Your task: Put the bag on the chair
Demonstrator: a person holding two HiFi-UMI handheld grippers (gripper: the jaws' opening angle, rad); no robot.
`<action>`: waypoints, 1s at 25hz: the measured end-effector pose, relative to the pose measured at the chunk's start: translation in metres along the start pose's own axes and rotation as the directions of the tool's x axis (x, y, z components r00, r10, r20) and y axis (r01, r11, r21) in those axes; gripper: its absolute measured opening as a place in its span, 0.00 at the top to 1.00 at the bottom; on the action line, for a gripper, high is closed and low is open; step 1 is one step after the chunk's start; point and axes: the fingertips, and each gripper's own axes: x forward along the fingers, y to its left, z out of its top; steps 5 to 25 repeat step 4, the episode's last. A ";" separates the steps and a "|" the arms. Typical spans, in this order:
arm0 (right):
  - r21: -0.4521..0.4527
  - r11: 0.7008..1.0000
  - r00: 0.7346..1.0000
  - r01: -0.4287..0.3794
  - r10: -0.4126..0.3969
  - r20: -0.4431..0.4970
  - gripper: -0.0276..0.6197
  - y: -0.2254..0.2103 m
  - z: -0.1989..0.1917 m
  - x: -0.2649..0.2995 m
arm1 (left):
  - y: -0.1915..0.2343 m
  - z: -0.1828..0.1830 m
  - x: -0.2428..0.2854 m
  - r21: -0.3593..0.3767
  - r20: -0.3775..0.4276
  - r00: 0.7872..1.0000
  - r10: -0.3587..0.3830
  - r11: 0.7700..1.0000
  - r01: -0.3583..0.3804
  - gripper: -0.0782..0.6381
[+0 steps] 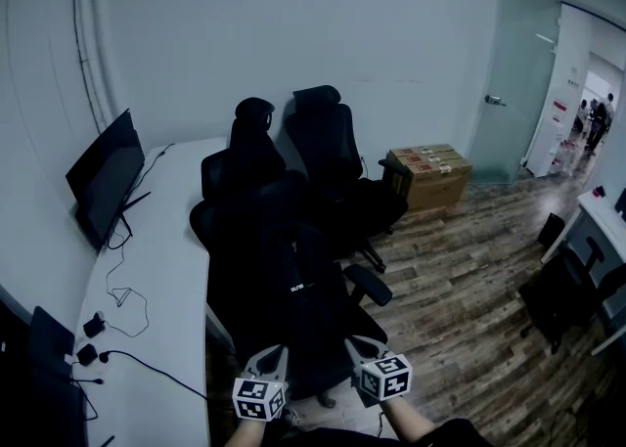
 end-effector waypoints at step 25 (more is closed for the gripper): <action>-0.003 1.000 1.000 0.001 -0.001 -0.004 0.88 0.000 -0.002 0.005 | 0.002 -0.001 0.003 -0.002 -0.003 1.000 -0.003 1.000 0.003 0.86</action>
